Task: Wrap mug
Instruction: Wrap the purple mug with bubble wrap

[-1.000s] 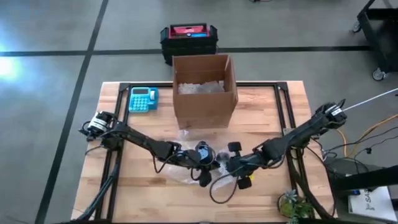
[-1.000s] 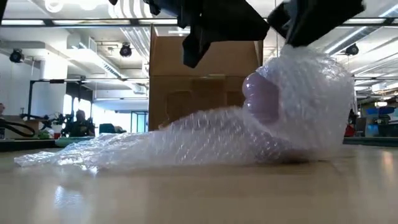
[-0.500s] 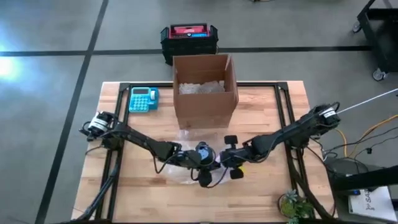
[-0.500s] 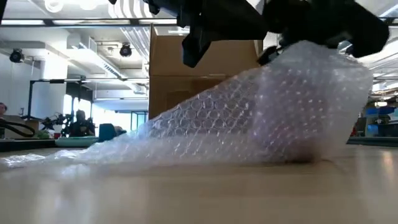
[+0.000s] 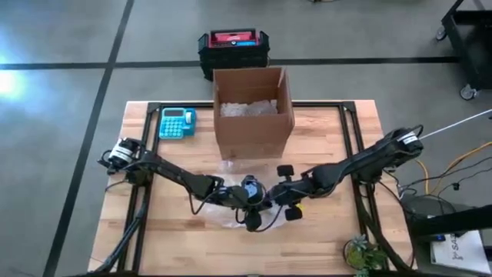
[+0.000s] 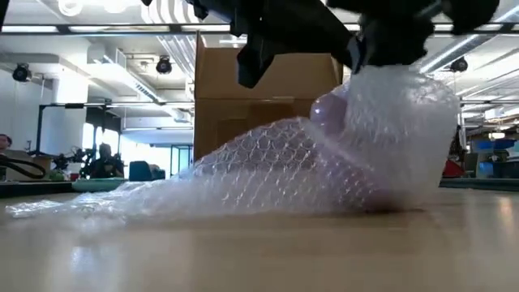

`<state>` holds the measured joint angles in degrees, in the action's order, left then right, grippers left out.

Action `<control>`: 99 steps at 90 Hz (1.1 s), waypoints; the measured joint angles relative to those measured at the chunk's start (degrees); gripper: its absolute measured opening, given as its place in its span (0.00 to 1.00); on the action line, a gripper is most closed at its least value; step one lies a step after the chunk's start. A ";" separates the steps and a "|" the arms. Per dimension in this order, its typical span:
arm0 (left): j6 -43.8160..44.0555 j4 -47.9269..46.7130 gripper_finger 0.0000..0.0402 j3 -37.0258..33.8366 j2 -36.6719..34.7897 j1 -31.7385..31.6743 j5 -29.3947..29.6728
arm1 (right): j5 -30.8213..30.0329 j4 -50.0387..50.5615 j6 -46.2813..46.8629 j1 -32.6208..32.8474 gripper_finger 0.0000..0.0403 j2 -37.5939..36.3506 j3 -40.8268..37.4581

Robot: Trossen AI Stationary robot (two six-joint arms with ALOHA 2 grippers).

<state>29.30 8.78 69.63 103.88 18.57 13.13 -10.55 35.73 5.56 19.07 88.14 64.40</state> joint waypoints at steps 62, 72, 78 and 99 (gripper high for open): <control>-0.11 0.09 0.06 0.00 0.00 0.04 -0.02 | 8.53 -0.99 0.36 1.46 0.03 3.50 1.81; -0.11 0.11 0.06 0.00 0.00 0.04 -0.02 | 7.17 -1.02 -0.49 0.92 0.03 3.69 1.85; -0.11 0.11 0.06 0.00 0.00 0.04 -0.02 | 6.65 -1.06 -0.65 0.48 0.03 3.69 1.85; -0.11 0.09 0.06 0.00 0.00 0.04 -0.02 | 5.33 0.16 -1.81 -0.06 0.03 3.43 1.66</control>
<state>29.19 8.86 69.63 103.88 18.61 13.10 -5.21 35.89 3.75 19.01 91.57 66.06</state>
